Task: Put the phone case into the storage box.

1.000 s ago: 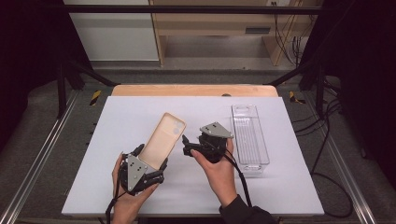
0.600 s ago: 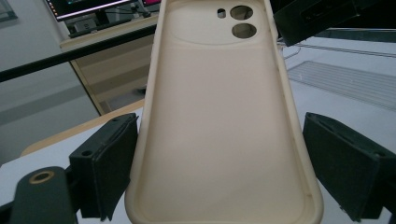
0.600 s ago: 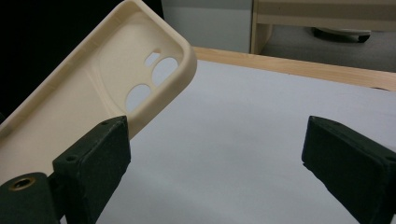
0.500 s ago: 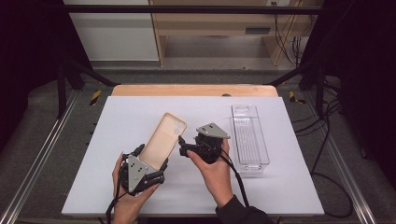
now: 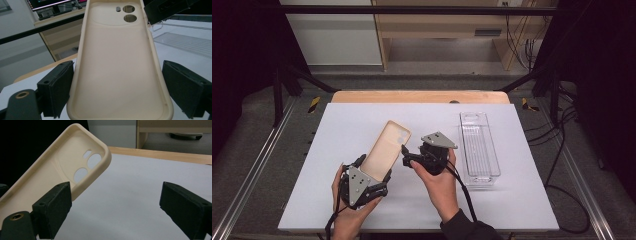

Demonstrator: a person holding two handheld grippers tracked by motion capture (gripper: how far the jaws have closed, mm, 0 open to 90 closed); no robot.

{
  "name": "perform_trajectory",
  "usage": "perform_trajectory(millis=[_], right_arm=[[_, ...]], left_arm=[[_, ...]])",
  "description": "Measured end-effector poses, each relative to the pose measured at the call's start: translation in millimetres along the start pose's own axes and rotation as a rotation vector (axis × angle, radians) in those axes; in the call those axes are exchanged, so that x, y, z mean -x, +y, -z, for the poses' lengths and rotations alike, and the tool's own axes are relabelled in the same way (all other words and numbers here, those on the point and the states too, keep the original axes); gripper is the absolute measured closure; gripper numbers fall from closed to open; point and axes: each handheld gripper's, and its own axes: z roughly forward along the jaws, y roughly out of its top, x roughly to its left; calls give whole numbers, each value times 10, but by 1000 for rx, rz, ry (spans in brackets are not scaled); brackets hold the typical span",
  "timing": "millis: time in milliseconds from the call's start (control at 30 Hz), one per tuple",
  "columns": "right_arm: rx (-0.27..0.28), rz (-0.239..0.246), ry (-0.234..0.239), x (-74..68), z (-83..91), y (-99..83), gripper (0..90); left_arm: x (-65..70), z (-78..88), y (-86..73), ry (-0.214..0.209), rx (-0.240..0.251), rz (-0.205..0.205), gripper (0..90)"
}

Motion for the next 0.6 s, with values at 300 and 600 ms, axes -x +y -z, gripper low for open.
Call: perform_trajectory(millis=[300,600], right_arm=[[-1,-18,20,-34,-26,-8,125],[-3,-38,49,-69,-54,-3,171]], left_arm=[[-2,-2,-6,6,-6,-9,120],[56,-12,12,1,9,-43,120]])
